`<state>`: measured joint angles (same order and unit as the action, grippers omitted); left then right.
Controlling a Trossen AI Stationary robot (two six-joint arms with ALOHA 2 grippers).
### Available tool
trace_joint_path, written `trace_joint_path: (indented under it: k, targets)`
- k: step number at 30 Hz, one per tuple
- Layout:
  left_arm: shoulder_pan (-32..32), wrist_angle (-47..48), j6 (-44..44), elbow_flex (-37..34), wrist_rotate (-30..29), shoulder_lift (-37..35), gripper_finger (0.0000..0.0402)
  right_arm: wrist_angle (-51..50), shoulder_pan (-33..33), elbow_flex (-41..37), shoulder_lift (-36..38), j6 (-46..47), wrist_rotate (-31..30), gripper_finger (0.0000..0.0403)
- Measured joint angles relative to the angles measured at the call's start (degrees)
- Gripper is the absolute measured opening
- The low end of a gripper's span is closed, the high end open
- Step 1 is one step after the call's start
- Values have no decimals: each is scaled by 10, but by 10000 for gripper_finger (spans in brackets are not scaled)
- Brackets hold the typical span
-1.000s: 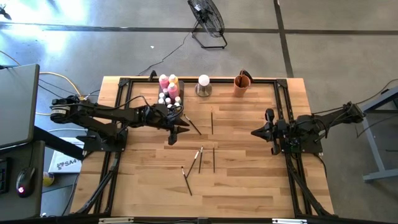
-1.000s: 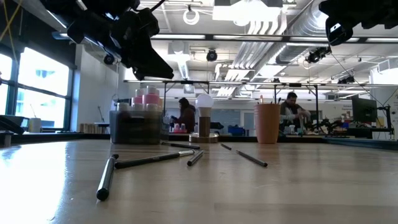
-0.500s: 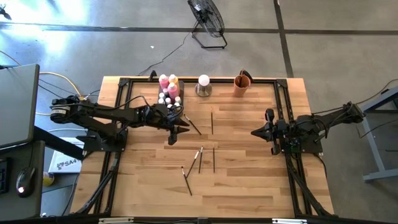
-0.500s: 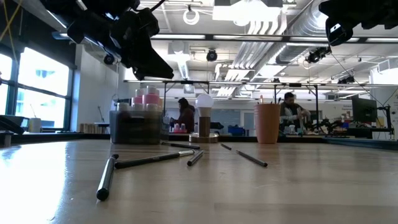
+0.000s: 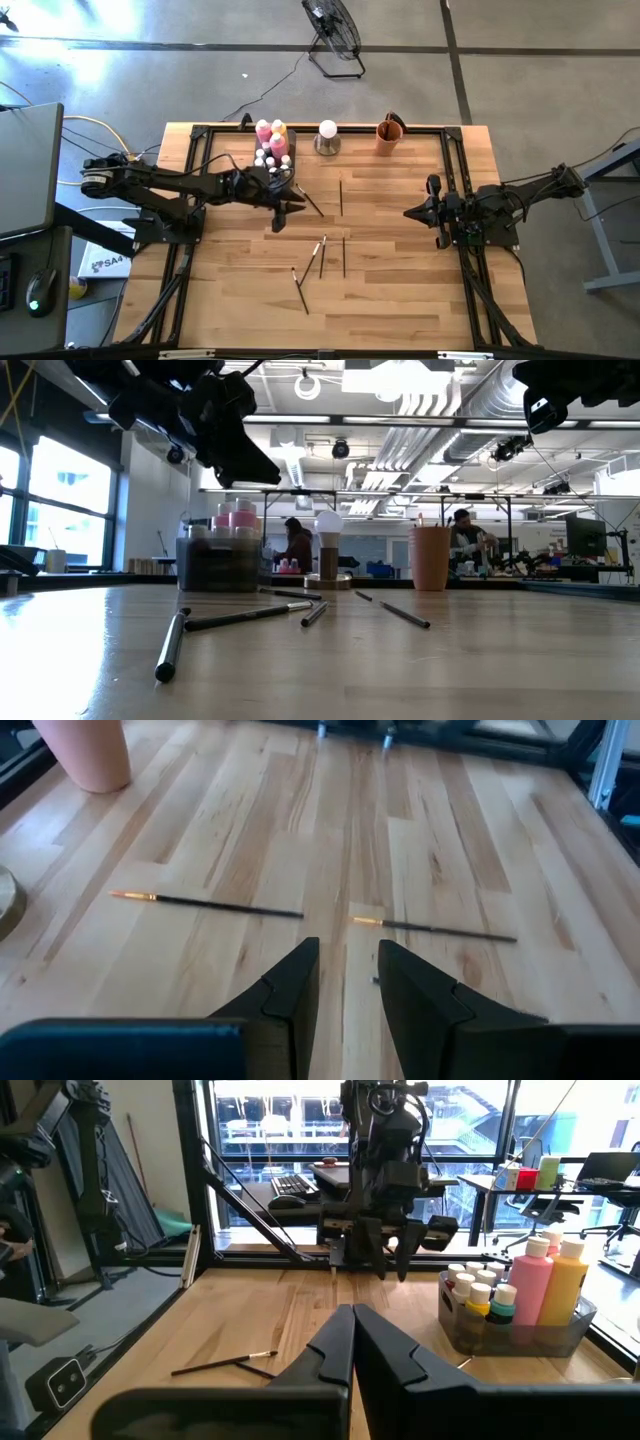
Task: Pick & Place Paint Supplies
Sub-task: Put the silver paintbrush into the orange cup
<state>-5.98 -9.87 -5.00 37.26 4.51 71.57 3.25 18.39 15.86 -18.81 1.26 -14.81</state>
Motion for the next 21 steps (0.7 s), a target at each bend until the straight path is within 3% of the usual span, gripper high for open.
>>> trace_joint_path:
  k: [5, 13, 17, 21]
  targets:
    - [0, 20, -86, 43, -57, 0, 103, 0, 0, 0, 0, 0, 0, 2]
    - [-4, 289, -115, 213, -209, 28, 103, 0, 0, 0, 0, 0, 0, 2]
    - [-18, 358, -178, 275, -201, 57, 103, 1, 0, 0, 0, 0, 0, 2]
    - [-10, 391, -68, 298, -157, 89, 103, 0, 0, 0, -1, 0, 0, 2]
